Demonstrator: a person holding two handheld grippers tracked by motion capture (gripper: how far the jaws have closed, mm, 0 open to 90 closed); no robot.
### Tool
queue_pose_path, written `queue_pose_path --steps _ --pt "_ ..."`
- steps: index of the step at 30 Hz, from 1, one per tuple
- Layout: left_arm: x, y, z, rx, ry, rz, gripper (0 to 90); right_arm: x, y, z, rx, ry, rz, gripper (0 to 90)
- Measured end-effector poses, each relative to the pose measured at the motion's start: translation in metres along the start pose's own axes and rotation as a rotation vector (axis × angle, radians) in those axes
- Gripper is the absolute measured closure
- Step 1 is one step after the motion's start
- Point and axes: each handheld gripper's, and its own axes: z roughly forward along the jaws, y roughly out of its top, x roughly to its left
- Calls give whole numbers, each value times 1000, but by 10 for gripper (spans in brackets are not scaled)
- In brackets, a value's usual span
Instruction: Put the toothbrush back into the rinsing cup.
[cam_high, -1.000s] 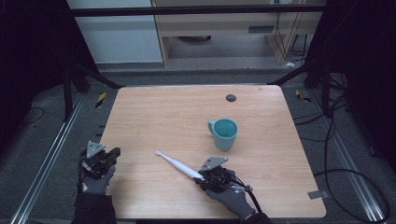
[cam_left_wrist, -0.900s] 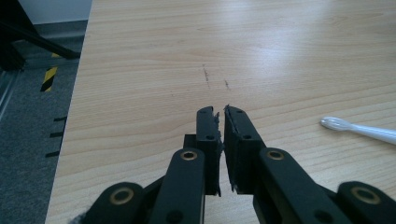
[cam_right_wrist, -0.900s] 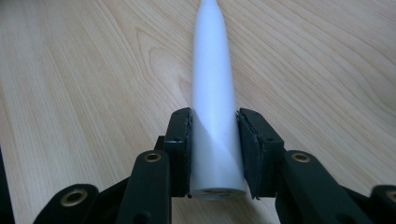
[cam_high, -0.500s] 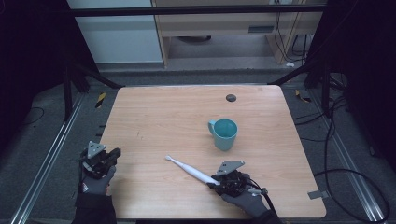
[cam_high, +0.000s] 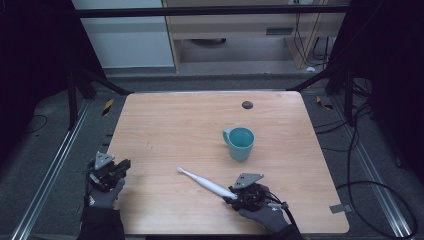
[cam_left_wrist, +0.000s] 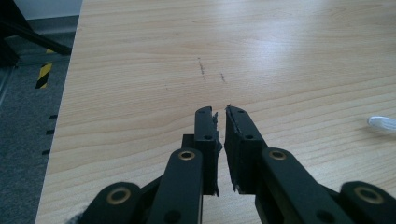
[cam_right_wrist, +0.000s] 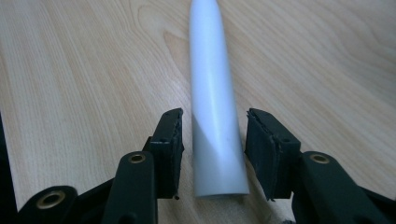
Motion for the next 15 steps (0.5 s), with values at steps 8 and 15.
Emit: queue_pose_path --steps 8,15 --pt "0 0 1 3 -3 1 807 -4 12 -16 -98 -8 29 472" --pt "-1 0 3 14 -14 0 783 -11 30 -30 -121 -39 79 459"
